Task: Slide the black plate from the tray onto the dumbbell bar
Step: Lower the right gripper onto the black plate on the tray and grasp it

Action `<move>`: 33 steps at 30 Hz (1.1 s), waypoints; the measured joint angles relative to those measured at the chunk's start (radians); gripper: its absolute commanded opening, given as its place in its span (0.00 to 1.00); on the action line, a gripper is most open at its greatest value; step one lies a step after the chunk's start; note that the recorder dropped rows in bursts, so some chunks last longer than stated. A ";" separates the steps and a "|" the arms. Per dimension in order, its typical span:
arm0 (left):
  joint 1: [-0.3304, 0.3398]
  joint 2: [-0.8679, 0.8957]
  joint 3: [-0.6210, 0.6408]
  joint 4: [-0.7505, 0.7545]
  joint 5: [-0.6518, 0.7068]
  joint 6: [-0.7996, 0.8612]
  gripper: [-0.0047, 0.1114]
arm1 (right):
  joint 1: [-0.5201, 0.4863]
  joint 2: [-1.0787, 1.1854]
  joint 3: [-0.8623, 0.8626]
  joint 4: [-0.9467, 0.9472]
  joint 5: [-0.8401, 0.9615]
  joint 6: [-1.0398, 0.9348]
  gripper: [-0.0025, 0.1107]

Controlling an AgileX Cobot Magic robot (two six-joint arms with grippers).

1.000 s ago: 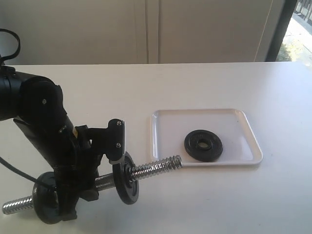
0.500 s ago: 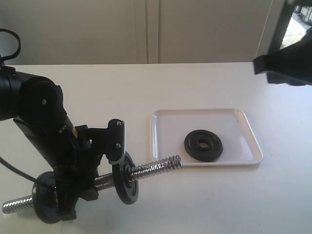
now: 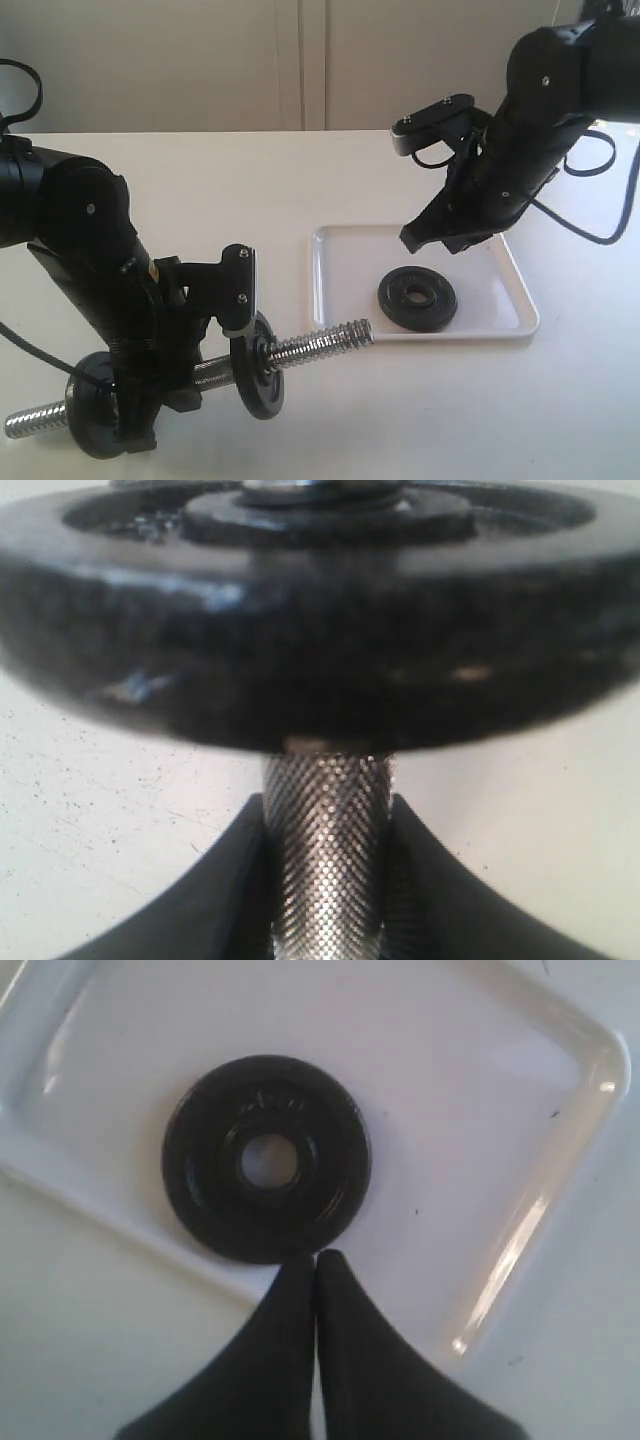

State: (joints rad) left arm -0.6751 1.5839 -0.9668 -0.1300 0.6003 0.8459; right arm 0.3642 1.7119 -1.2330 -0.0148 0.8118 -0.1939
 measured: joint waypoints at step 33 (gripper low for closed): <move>0.000 0.000 0.000 0.002 -0.008 0.000 0.04 | 0.004 0.189 -0.002 0.145 -0.141 0.037 0.94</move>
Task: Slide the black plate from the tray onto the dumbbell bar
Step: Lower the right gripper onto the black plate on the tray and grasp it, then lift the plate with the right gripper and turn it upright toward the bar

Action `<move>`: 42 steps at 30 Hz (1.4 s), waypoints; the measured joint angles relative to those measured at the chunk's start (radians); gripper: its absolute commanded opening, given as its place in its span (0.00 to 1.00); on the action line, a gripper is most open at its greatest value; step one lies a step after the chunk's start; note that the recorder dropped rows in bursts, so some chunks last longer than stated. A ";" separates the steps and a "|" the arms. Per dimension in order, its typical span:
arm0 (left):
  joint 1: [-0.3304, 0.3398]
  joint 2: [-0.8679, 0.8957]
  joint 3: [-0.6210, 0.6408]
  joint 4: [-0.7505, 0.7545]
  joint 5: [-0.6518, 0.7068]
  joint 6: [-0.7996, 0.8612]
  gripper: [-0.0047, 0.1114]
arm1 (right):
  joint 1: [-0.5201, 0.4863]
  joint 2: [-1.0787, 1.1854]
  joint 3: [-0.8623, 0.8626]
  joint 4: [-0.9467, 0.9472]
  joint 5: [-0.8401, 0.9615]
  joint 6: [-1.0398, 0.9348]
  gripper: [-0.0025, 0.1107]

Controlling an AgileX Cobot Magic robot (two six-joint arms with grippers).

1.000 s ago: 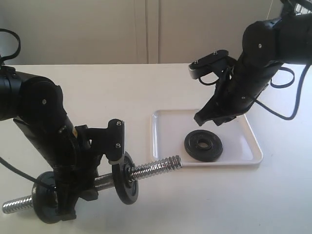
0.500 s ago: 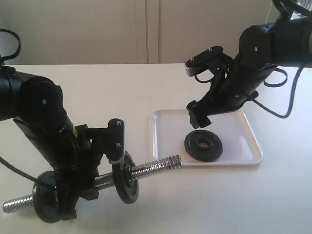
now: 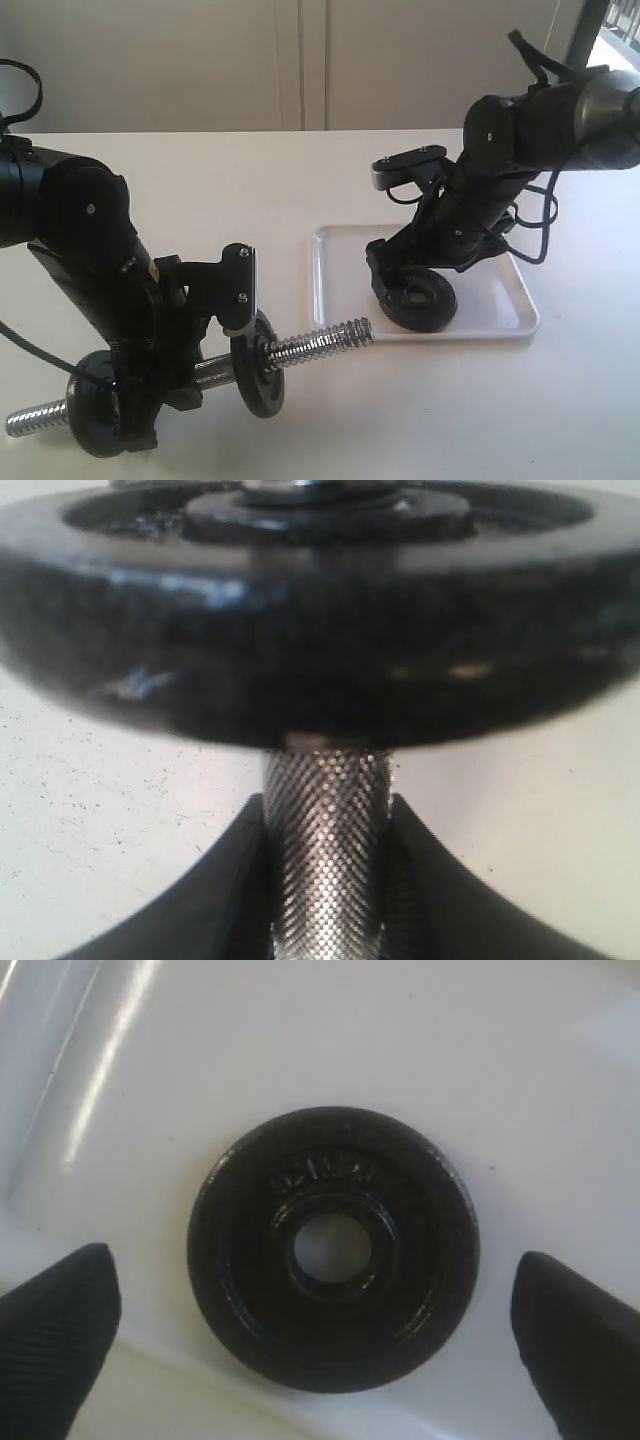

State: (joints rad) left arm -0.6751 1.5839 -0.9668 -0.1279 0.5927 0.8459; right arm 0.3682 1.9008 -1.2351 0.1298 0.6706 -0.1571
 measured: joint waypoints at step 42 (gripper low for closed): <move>0.000 0.000 0.000 0.000 0.000 0.000 0.04 | 0.020 0.149 -0.116 -0.168 0.181 0.175 0.02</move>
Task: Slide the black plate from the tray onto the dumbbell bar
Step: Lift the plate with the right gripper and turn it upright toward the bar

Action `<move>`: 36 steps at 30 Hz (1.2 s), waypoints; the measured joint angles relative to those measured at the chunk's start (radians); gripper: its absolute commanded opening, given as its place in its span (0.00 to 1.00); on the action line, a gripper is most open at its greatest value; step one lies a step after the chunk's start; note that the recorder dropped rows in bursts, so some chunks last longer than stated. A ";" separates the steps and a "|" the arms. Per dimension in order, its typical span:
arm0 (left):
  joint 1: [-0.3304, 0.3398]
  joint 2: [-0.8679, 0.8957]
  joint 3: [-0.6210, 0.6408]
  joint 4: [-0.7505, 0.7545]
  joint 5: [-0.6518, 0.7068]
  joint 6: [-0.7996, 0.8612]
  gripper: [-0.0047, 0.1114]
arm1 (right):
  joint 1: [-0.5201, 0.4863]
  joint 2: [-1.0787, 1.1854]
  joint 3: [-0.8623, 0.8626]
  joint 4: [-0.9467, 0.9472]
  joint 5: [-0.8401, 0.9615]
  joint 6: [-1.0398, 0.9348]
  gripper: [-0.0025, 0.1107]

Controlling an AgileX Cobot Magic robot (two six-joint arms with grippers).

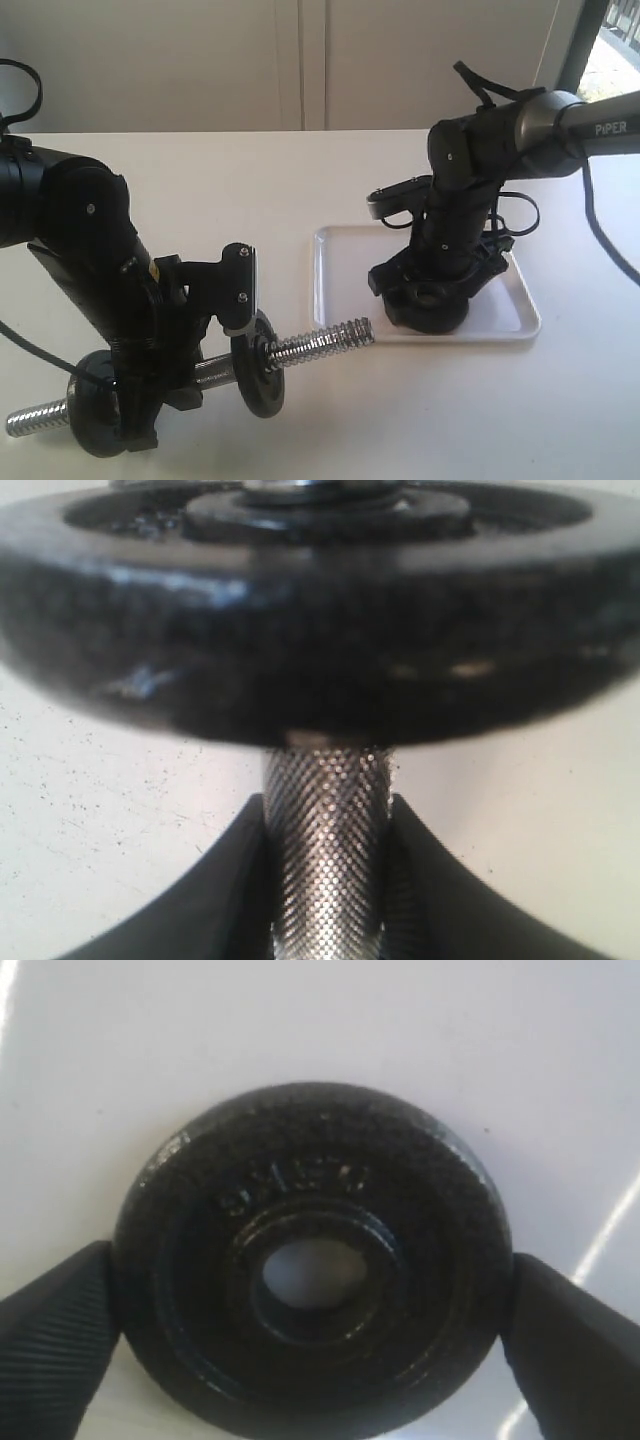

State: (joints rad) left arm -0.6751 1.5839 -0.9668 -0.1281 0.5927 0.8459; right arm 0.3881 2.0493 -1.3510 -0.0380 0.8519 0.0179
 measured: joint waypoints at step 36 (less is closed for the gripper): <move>0.000 0.000 0.000 -0.002 0.000 0.000 0.04 | -0.165 -0.354 0.015 0.425 0.166 -0.355 0.02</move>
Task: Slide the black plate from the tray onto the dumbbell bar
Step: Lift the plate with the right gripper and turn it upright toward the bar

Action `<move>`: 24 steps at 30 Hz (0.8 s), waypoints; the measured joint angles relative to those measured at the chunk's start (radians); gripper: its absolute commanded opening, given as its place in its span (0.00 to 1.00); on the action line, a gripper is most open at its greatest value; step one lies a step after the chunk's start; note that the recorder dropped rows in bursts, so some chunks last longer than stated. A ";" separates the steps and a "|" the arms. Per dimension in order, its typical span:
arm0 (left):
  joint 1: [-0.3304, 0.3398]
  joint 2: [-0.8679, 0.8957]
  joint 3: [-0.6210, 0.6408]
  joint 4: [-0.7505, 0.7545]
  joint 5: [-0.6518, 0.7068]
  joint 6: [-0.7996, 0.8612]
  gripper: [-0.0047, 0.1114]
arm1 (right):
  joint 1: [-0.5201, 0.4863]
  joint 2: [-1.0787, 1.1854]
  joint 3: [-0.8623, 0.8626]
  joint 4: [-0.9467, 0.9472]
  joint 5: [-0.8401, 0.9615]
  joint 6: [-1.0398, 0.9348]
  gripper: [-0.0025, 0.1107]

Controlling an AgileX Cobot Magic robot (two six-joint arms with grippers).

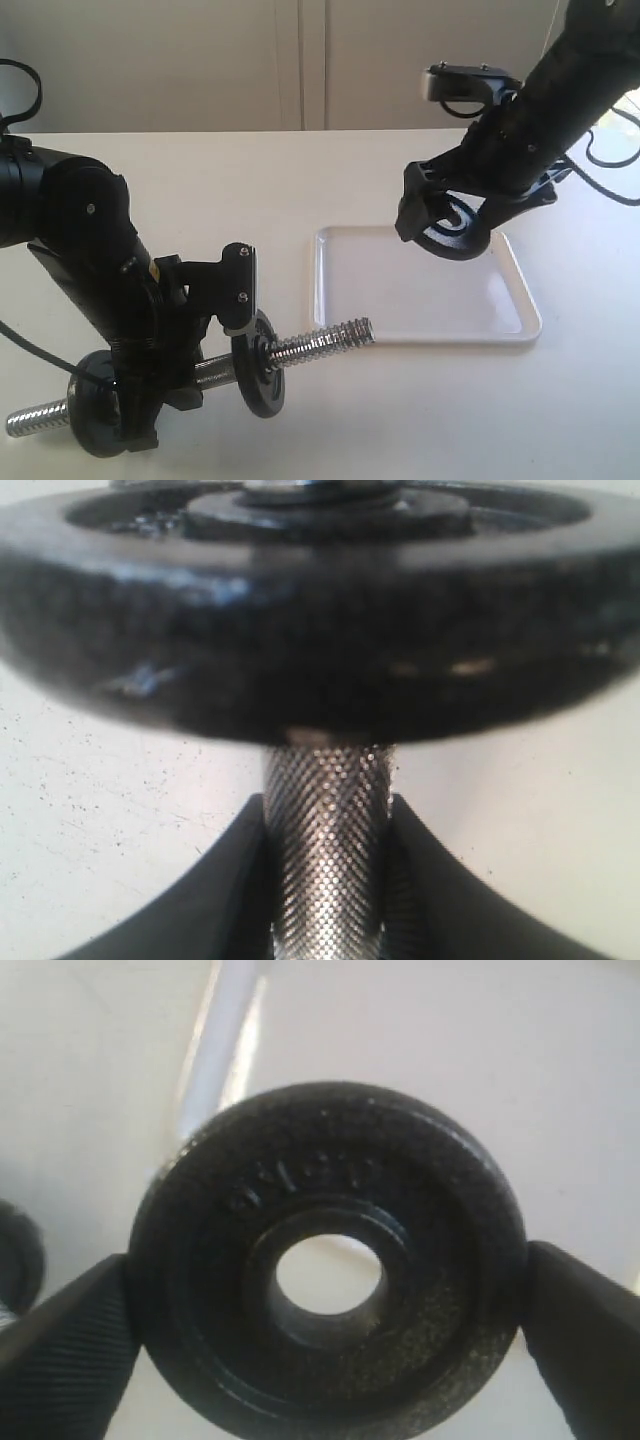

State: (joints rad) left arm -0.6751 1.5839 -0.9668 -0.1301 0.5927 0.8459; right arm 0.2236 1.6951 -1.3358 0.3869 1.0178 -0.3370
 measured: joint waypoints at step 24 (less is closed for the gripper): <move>0.000 0.000 0.000 -0.010 0.000 0.000 0.04 | -0.355 -0.014 0.363 0.818 0.165 -0.560 0.02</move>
State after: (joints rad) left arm -0.6751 1.5839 -0.9668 -0.1405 0.5927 0.8459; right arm -0.1315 1.6815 -0.9730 1.2048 1.1831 -0.8975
